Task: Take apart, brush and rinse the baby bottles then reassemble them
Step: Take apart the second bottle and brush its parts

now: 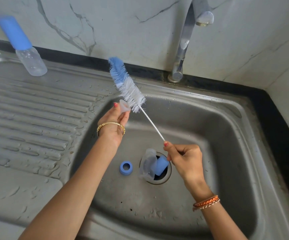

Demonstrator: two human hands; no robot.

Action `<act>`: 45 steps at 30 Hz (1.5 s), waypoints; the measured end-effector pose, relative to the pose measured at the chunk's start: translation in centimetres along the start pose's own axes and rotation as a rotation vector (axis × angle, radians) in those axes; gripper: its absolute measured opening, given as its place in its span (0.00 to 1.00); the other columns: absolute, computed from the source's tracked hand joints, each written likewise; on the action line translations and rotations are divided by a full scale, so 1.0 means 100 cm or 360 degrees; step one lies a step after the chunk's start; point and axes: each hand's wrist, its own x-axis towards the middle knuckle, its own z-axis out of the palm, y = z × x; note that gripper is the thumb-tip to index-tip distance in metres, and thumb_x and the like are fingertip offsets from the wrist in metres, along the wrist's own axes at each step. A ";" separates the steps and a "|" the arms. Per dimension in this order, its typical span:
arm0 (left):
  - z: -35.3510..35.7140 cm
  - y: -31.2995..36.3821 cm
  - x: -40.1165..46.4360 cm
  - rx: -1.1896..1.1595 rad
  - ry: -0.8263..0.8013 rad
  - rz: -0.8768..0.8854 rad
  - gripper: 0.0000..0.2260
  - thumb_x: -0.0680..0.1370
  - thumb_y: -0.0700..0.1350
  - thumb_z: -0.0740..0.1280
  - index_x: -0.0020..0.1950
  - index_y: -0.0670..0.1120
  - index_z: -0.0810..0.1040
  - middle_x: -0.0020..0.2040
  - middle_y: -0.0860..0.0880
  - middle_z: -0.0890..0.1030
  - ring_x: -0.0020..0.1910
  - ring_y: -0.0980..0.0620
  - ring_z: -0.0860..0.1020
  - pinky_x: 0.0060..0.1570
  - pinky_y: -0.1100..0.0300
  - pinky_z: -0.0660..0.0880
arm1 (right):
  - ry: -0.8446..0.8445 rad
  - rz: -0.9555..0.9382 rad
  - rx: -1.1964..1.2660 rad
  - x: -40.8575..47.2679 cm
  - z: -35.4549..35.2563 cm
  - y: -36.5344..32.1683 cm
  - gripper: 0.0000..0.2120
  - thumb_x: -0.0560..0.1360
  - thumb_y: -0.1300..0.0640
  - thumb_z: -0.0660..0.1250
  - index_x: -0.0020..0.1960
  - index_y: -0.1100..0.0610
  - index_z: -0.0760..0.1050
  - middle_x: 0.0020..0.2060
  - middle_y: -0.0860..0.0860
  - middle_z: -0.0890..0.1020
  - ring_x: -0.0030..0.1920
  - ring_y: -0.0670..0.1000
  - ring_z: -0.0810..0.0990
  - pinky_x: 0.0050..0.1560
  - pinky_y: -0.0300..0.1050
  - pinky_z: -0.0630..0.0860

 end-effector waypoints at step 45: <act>-0.021 -0.029 0.007 0.2317 -0.0415 0.0668 0.09 0.70 0.33 0.72 0.49 0.39 0.82 0.44 0.47 0.81 0.44 0.49 0.79 0.49 0.63 0.76 | 0.0369 -0.0086 -0.0300 0.021 -0.040 0.004 0.26 0.75 0.53 0.67 0.22 0.61 0.64 0.18 0.57 0.63 0.26 0.53 0.60 0.30 0.48 0.63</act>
